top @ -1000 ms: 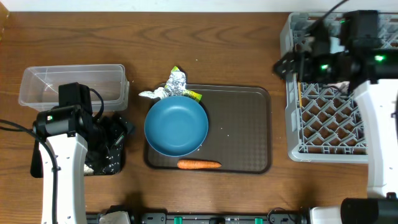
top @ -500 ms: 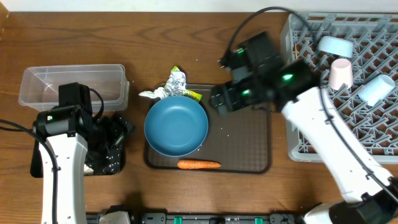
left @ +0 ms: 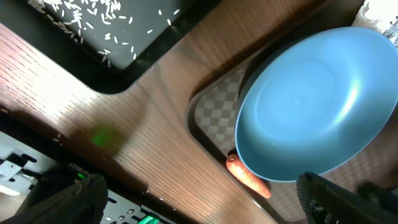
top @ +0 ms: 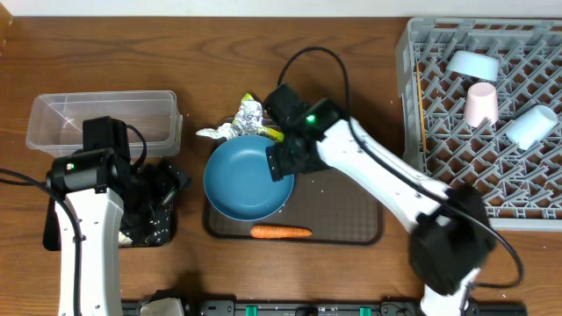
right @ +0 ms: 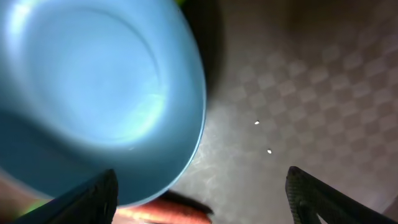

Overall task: Sort waste into correct bins and load items into the dishwasher rack
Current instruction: 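Move the right gripper to the rim of the large teal plate, then pinch the teal plate's rim with the right gripper and tilt it up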

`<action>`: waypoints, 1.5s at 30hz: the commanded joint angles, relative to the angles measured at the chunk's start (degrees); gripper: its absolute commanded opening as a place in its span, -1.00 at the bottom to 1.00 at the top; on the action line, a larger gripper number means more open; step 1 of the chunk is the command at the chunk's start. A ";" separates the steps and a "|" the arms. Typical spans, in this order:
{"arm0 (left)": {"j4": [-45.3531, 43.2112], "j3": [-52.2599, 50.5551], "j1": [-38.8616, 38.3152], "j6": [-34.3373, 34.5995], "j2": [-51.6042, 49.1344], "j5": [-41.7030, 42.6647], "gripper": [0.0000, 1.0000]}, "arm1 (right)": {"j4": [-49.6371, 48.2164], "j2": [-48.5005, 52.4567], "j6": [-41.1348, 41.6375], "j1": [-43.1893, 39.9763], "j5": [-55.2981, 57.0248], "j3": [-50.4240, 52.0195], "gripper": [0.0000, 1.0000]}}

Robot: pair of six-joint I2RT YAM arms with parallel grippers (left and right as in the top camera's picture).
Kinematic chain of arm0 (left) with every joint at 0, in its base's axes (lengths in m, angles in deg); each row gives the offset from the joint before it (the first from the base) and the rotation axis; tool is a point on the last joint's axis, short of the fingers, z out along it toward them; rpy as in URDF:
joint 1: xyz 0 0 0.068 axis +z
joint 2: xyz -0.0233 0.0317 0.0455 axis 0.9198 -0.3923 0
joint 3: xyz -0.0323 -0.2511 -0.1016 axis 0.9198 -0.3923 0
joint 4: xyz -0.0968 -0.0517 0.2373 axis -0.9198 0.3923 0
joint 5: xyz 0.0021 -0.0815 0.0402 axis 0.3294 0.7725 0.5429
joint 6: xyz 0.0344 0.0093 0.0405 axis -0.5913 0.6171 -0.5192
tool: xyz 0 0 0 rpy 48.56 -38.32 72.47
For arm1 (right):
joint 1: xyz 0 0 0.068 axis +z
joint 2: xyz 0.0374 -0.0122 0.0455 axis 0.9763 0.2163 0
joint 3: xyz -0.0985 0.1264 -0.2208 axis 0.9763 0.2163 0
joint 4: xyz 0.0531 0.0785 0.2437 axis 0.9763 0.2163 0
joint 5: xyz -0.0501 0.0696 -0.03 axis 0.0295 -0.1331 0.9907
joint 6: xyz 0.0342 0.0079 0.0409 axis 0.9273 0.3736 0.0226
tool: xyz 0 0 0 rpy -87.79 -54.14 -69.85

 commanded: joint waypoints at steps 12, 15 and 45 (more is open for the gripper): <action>0.15 0.63 0.28 -0.33 0.04 -0.57 1.00 | -0.79 10.75 2.08 1.51 -1.36 0.39 0.11; 0.15 0.63 0.28 -0.33 0.04 -0.57 1.00 | -0.31 10.75 2.08 1.16 0.83 0.39 -0.10; 0.15 0.63 0.28 -0.33 0.04 -0.57 1.00 | 9.49 -15.78 -9.88 -16.04 -5.75 0.22 -0.02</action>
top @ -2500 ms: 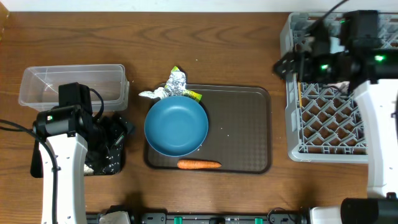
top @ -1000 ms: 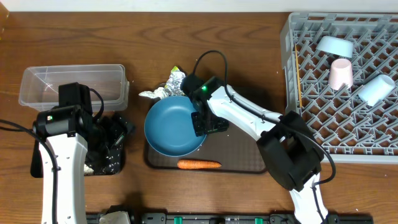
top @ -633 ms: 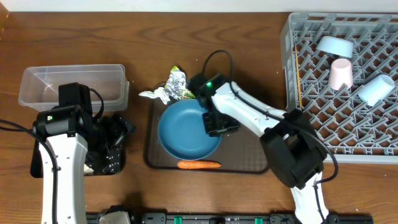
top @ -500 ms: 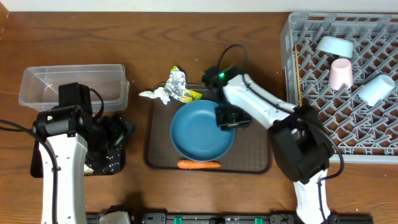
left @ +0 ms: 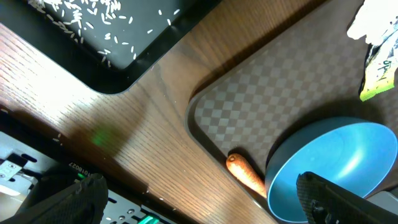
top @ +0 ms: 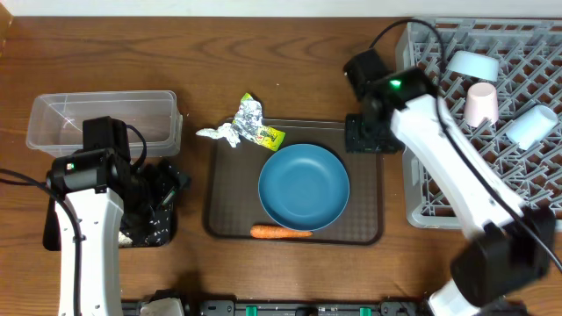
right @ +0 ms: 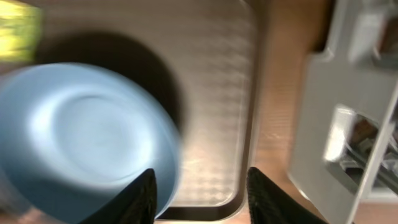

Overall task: Sort waste into correct bins and load items into the dishwasher rack
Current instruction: 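Pinch the teal plate's rim with the right gripper and tilt it up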

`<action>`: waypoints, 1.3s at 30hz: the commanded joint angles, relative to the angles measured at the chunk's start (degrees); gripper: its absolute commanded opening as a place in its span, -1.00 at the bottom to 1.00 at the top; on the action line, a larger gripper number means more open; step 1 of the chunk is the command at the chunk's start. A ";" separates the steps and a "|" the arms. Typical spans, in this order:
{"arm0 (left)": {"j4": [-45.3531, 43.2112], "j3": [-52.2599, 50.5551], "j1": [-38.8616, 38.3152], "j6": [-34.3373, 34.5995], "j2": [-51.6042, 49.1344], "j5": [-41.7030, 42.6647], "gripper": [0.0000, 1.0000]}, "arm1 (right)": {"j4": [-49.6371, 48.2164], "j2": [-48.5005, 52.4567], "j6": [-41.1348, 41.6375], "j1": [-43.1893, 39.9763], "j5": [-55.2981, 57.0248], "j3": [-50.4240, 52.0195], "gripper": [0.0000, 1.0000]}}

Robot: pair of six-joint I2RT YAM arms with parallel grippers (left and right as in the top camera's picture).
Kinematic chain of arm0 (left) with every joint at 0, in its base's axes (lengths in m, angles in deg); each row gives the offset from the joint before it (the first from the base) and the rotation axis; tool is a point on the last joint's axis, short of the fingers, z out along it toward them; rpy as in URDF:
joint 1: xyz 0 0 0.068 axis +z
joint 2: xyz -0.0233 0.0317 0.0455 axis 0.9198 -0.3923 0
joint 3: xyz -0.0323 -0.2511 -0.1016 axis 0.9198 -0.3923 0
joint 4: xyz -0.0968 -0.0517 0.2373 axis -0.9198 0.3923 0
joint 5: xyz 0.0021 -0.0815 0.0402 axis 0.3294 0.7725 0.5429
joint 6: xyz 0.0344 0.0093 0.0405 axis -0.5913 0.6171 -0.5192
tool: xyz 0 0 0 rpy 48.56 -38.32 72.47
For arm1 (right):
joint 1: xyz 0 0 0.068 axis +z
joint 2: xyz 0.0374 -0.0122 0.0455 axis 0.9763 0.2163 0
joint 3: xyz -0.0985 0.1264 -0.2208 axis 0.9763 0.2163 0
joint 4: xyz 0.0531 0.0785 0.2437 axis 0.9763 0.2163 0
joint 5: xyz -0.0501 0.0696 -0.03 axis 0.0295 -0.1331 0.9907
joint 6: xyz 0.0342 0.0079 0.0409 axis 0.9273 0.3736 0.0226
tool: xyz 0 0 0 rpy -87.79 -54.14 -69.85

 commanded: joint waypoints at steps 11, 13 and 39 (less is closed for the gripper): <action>0.17 0.63 0.28 -0.35 0.04 -0.57 1.00 | -11.06 -2.51 -7.19 17.40 -13.03 -0.02 0.65; 0.17 0.63 0.28 -0.35 0.04 -0.57 1.00 | -11.98 -0.31 -4.85 20.13 -10.16 -0.02 0.65; 0.17 0.63 0.28 -0.35 0.04 -0.57 1.00 | -15.06 21.68 5.88 31.50 0.98 0.00 -0.21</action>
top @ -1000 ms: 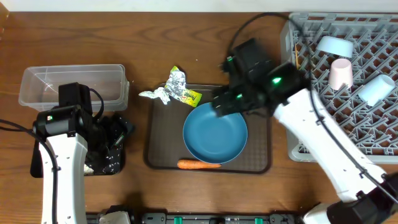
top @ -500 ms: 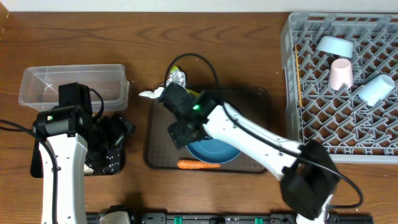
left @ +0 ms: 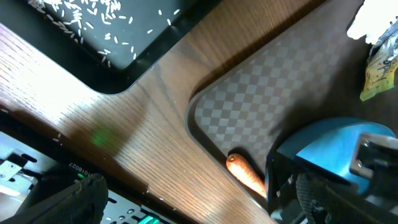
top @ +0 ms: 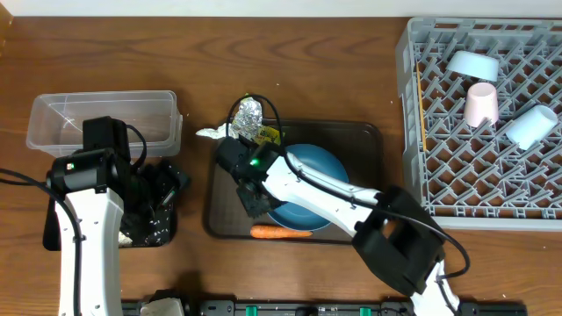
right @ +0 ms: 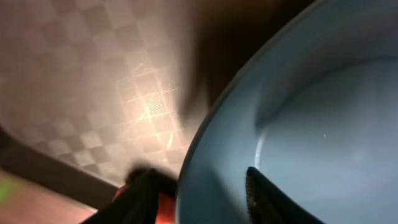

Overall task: Sort waste into correct bins and load items into the dishwasher rack
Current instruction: 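Pinch the teal plate's rim with the right gripper and tilt it up, then lift the teal plate and carry it toward the dish rack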

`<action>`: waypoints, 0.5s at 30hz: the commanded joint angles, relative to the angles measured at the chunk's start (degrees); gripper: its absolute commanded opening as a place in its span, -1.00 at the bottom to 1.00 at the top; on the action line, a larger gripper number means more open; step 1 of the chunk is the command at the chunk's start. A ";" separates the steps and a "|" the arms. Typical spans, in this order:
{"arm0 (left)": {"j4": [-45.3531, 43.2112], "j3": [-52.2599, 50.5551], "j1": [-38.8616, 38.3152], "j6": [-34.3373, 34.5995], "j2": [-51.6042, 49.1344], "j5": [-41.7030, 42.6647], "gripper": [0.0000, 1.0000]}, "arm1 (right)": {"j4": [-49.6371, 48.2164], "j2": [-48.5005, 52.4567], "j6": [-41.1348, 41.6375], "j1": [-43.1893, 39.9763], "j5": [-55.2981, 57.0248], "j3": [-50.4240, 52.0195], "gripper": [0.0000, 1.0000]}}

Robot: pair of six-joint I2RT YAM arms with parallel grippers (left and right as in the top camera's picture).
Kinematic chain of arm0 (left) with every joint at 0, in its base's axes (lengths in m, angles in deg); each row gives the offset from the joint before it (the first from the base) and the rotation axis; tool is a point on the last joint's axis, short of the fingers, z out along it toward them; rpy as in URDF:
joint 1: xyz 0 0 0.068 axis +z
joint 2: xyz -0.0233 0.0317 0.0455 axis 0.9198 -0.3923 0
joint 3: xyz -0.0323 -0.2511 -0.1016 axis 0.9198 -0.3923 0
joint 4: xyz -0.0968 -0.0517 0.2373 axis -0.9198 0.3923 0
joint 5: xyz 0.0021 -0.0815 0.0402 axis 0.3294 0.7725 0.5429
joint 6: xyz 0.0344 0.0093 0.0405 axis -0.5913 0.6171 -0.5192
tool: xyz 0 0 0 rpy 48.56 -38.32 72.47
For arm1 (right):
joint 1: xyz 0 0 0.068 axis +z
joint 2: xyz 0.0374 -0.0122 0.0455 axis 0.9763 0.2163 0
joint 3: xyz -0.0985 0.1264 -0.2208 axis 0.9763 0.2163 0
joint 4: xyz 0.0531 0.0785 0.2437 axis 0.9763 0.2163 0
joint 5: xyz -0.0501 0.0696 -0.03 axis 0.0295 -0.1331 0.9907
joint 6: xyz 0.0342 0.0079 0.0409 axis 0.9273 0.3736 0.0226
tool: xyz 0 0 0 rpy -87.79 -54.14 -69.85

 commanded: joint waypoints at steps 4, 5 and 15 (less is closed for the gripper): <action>0.15 0.63 0.28 -0.35 0.04 -0.57 1.00 | 0.00 1.38 2.32 0.72 3.48 0.00 -0.49; 0.15 0.63 0.28 -0.35 0.04 -0.57 1.00 | 0.00 1.38 2.36 0.72 3.78 0.00 -0.53; 0.15 0.63 0.28 -0.35 0.04 -0.57 1.00 | -0.68 1.36 2.36 0.50 4.09 -0.02 -0.97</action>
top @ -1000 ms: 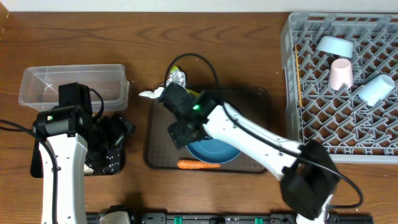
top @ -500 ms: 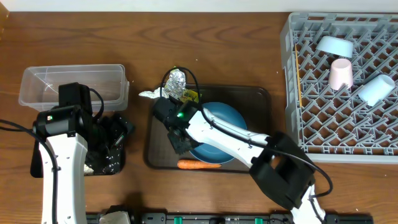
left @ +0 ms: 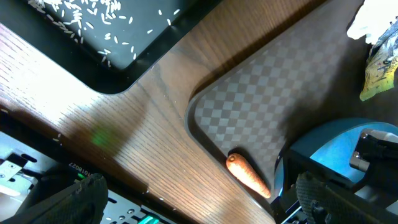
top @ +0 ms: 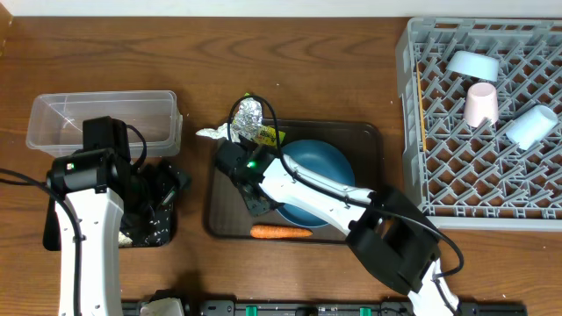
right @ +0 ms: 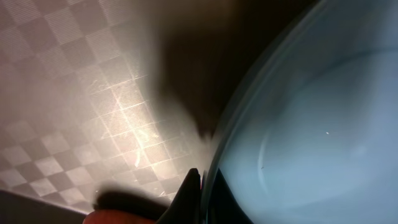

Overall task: Sort waste into correct bins and load items into the dishwasher rack
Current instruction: 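Lift the teal plate and carry it toward the dish rack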

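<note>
A blue bowl (top: 318, 178) rests on the dark checkered tray (top: 364, 224). My right gripper (top: 255, 199) is at the bowl's left rim. In the right wrist view, that right gripper (right: 203, 186) is shut on the rim of the blue bowl (right: 311, 124), one finger on each side. An orange carrot (top: 281, 233) lies on the tray's front edge, just under the gripper. Crumpled foil (top: 247, 114) and a yellow-green wrapper (top: 269, 134) lie at the tray's back left. My left gripper (left: 199, 208) hangs open beside the black bin, holding nothing.
A black bin (top: 149, 219) with rice grains sits under the left arm. A clear plastic container (top: 101, 123) stands behind the bin. The grey dishwasher rack (top: 439, 175) at the right holds a white bowl (top: 472, 63), a pink cup (top: 480, 104) and a pale blue cup (top: 531, 127).
My right gripper's fingers stood apart on either side of the bowl's left rim and have now shut on it. The left arm has not moved.
First the bowl was at the tray's left, with my right gripper open at its right side. Then the bowl lay mid-tray and the gripper was near the rack. Then the gripper straddled the bowl's left rim, and now grips it.
</note>
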`<action>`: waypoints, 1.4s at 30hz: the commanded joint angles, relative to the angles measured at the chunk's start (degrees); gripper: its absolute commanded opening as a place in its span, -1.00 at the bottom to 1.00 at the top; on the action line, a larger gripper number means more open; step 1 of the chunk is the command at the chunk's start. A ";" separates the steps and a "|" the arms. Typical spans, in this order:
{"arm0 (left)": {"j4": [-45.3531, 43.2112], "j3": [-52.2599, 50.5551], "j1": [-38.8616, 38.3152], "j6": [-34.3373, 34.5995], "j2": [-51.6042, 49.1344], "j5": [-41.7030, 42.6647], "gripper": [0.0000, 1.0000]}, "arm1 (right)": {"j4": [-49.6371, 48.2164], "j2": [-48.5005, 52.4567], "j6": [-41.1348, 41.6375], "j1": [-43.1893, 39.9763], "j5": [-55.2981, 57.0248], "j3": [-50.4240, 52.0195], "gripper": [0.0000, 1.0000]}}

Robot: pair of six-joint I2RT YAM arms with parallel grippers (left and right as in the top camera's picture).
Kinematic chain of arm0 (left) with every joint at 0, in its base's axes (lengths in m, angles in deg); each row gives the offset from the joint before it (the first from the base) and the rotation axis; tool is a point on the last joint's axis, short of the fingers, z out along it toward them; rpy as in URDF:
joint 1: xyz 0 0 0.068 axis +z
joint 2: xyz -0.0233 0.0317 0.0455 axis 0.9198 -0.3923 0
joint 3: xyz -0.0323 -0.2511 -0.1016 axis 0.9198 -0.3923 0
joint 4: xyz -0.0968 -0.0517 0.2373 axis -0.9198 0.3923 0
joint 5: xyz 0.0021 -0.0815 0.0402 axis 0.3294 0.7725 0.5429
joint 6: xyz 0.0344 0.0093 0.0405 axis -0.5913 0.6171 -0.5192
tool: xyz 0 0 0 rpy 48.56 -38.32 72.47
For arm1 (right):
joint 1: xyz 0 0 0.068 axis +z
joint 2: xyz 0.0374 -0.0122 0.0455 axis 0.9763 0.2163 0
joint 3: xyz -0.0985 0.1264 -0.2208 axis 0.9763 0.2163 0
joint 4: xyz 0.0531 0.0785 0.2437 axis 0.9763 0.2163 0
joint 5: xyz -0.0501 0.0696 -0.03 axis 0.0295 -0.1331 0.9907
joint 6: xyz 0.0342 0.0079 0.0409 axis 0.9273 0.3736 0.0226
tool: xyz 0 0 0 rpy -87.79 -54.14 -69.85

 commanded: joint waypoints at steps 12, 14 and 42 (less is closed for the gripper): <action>0.15 0.63 0.31 -0.35 0.04 -0.57 1.00 | 0.87 -0.79 0.24 -4.70 -3.98 -2.99 -0.98; 0.15 0.63 0.31 -0.35 0.04 -0.57 1.00 | 1.46 -1.90 -0.07 -6.05 -4.79 -4.04 -0.98; 0.15 0.63 0.31 -0.35 0.04 -0.57 1.00 | 1.86 -33.83 -17.33 -48.30 -34.38 -5.25 -0.98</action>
